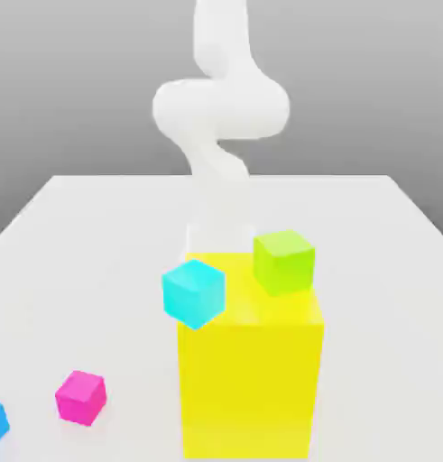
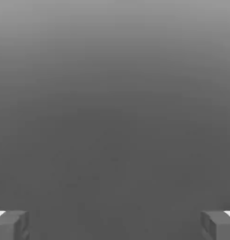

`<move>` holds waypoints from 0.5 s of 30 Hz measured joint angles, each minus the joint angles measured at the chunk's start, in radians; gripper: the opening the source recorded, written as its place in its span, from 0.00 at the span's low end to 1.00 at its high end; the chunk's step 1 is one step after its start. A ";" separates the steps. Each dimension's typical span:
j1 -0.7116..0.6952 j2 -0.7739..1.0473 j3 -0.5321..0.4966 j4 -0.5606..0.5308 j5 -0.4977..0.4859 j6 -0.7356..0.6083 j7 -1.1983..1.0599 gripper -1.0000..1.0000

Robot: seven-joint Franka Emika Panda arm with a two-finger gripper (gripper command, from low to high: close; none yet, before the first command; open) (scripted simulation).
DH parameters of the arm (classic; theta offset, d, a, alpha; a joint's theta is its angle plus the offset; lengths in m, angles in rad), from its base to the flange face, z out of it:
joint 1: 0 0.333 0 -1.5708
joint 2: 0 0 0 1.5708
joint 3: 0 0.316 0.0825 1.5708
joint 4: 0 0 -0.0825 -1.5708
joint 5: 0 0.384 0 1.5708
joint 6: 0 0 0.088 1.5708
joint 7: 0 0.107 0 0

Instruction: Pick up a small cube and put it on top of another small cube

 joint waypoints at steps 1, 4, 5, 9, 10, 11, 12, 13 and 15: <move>0.003 0.039 -0.020 0.004 0.010 0.008 -0.013 0.50; 0.007 0.150 -0.075 0.014 0.042 0.031 -0.054 0.50; 0.009 0.186 -0.093 0.018 0.053 0.039 -0.067 0.50; 0.011 0.330 -0.164 0.031 0.102 0.068 -0.125 0.50; 0.012 0.366 -0.182 0.035 0.114 0.076 -0.140 0.50; 0.011 0.402 -0.198 0.038 0.128 0.083 -0.156 0.50; 0.008 0.439 -0.213 0.042 0.143 0.090 -0.172 0.50; 0.005 0.475 -0.227 0.045 0.158 0.097 -0.188 0.50; -0.003 0.549 -0.254 0.052 0.189 0.111 -0.221 0.50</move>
